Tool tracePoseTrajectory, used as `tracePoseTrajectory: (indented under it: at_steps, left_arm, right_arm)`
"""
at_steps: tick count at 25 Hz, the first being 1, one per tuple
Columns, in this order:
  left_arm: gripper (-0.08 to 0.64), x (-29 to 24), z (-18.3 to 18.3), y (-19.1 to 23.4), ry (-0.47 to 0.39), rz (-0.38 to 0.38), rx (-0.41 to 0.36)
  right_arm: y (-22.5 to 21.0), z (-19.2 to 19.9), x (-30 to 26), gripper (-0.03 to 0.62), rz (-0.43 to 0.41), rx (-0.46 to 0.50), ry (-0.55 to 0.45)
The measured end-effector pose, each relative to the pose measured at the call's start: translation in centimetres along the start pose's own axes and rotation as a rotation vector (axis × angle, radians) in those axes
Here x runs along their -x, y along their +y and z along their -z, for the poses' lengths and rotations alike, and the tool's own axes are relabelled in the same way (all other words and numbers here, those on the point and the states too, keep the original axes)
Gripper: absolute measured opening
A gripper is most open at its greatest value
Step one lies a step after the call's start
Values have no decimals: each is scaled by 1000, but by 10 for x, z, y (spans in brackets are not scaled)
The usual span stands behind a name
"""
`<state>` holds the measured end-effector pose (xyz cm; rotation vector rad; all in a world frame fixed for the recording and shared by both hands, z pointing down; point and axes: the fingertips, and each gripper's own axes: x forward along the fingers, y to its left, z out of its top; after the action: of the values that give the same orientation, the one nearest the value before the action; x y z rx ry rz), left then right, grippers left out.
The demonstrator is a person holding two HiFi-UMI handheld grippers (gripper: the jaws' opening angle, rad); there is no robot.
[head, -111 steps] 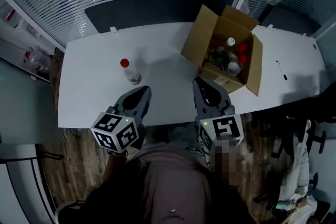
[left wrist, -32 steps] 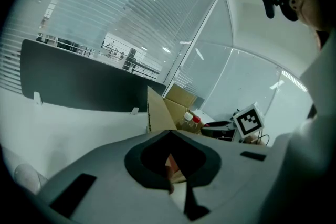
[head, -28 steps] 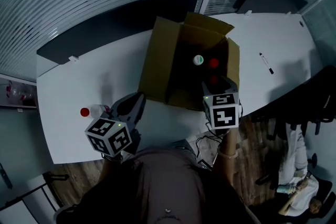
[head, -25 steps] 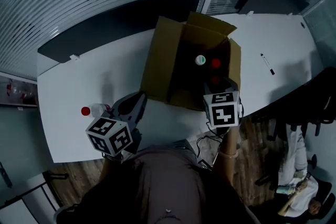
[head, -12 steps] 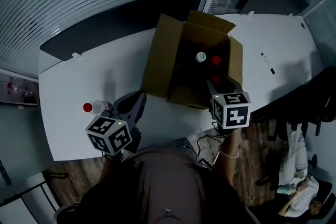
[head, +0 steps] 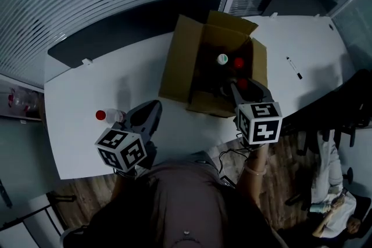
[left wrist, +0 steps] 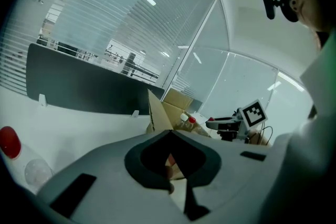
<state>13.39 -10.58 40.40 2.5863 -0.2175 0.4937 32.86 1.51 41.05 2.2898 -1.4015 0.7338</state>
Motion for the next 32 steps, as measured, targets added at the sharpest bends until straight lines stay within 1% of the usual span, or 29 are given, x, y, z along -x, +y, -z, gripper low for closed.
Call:
tracePoseTrajectory:
  at_steps: [4, 10, 21, 28, 32]
  left_arm:
    - [8, 10, 2, 0, -5, 4, 0]
    - [8, 22, 2, -2, -17, 20, -8]
    - [8, 45, 5, -5, -49, 45, -7]
    - [8, 68, 14, -8, -59, 46, -12]
    - [8, 85, 22, -5, -71, 39, -8]
  right_arm:
    - [2, -7, 12, 172, 23, 9, -27]
    - [10, -23, 31, 172, 51, 16, -95]
    - [25, -50, 71, 172, 109, 68, -200]
    - [43, -60, 101, 172, 121, 95, -262]
    - [61, -62, 118, 172, 112, 112, -298]
